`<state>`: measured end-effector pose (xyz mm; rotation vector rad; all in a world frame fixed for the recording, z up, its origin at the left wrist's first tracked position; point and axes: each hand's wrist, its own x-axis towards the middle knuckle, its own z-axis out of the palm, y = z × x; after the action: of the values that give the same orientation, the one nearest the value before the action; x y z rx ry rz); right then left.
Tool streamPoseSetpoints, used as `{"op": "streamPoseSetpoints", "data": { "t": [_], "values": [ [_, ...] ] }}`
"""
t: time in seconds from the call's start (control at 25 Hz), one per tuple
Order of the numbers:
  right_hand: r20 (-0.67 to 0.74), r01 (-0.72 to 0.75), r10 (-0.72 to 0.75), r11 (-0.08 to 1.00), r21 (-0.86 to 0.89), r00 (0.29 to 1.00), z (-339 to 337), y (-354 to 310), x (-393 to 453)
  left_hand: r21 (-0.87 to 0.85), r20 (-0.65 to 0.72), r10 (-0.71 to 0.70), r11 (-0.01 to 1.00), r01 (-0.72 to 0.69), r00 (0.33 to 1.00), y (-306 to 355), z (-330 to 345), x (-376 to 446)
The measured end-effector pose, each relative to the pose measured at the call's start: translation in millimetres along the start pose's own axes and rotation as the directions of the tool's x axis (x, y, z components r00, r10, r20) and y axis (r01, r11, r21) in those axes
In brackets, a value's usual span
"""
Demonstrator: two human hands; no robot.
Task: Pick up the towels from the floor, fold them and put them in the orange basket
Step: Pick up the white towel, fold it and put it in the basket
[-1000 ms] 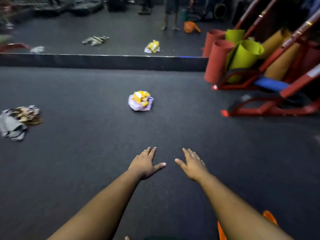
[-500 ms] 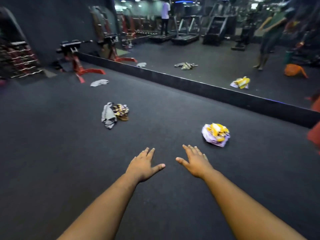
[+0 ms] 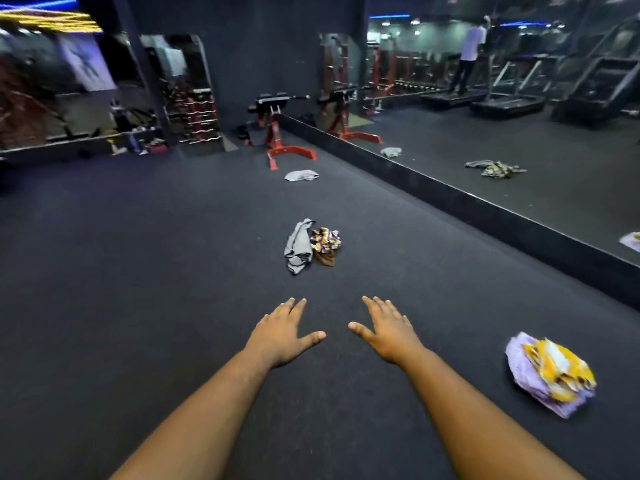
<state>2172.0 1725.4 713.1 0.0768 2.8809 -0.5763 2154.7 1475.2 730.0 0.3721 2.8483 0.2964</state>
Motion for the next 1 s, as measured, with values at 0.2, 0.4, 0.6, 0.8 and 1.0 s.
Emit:
{"op": "streamPoseSetpoints", "data": {
  "t": [0.2, 0.4, 0.6, 0.8, 1.0],
  "values": [
    [0.033, 0.099, -0.098, 0.995, -0.032, 0.995, -27.1, -25.4, 115.3, -0.020, -0.020, -0.089, 0.996, 0.089, 0.996, -28.7, -37.0, 79.4],
    [0.026, 0.168, -0.166, 0.983, -0.072, 0.986, -33.1, -65.5, 231.5, -0.035, -0.056, -0.124, 0.992, 0.122, 0.991, -86.1, -66.4, 173.2],
    [-0.050, 0.175, -0.183, 0.975, -0.135, 0.982, -53.1, -127.7, 355.2, -0.032, -0.103, -0.092, 0.995, 0.090, 0.990, -153.2, -122.7, 279.3],
    [-0.135, 0.186, -0.208, 0.970, -0.155, 0.969, -91.8, -187.2, 474.2, 0.020, -0.170, -0.075, 0.997, 0.079, 0.983, -214.0, -199.0, 391.2],
    [-0.154, 0.173, -0.199, 0.970, -0.168, 0.968, -116.7, -208.8, 606.5, 0.088, -0.160, -0.072, 0.992, 0.087, 0.985, -248.7, -240.4, 513.5]
  ]
}}
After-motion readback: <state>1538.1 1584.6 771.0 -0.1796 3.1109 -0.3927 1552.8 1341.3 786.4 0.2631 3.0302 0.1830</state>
